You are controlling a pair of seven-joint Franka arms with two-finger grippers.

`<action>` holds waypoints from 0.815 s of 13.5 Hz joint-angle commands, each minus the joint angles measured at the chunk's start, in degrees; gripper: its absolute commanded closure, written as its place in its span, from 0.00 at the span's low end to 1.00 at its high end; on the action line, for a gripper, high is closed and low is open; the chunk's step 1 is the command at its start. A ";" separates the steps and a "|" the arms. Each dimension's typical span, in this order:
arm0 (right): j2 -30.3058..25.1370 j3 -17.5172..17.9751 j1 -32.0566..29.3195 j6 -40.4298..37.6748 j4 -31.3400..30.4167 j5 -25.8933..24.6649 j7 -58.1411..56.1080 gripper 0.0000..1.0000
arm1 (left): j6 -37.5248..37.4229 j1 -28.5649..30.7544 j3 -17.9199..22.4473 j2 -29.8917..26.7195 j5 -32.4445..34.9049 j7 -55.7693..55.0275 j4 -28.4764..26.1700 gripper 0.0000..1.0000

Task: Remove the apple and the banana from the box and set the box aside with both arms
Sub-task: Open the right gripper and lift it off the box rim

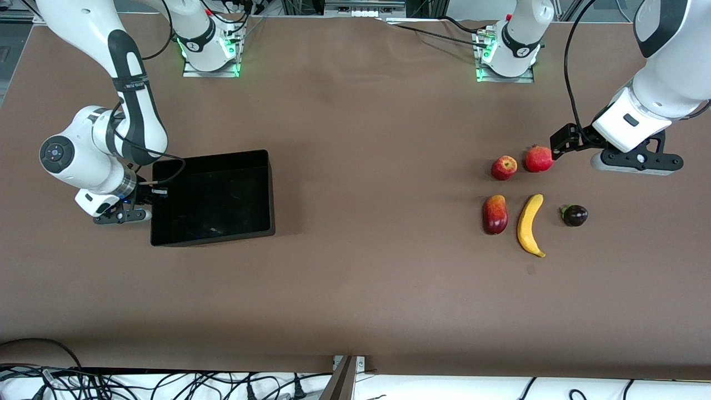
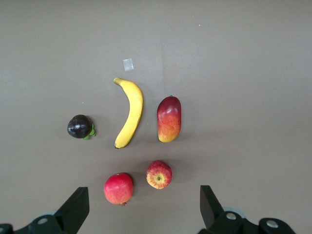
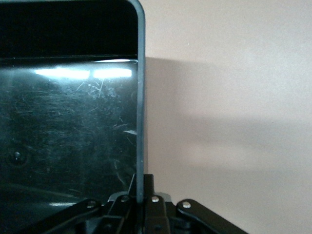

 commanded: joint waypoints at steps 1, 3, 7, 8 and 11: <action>-0.36 0.20 -0.17 0.67 -0.43 0.88 -0.58 0.27 | -1.22 -0.17 0.19 -0.46 -0.19 0.00 0.57 0.00; -1.05 0.37 0.27 0.23 1.15 0.79 -1.02 0.00 | -1.22 -0.09 0.28 -0.55 -0.19 0.00 0.48 0.00; -4.04 -0.15 2.55 -11.86 8.08 0.09 1.69 0.00 | -1.22 0.00 0.28 -0.46 -0.19 0.00 0.48 0.00; -5.35 -0.24 2.56 -15.38 9.49 -0.26 3.19 0.00 | -1.22 0.00 0.28 -0.46 -0.19 0.00 0.57 0.00; -12.81 -0.06 2.91 -21.20 10.38 -4.64 5.75 0.00 | -1.22 0.00 0.28 -0.46 -0.19 0.00 0.48 0.00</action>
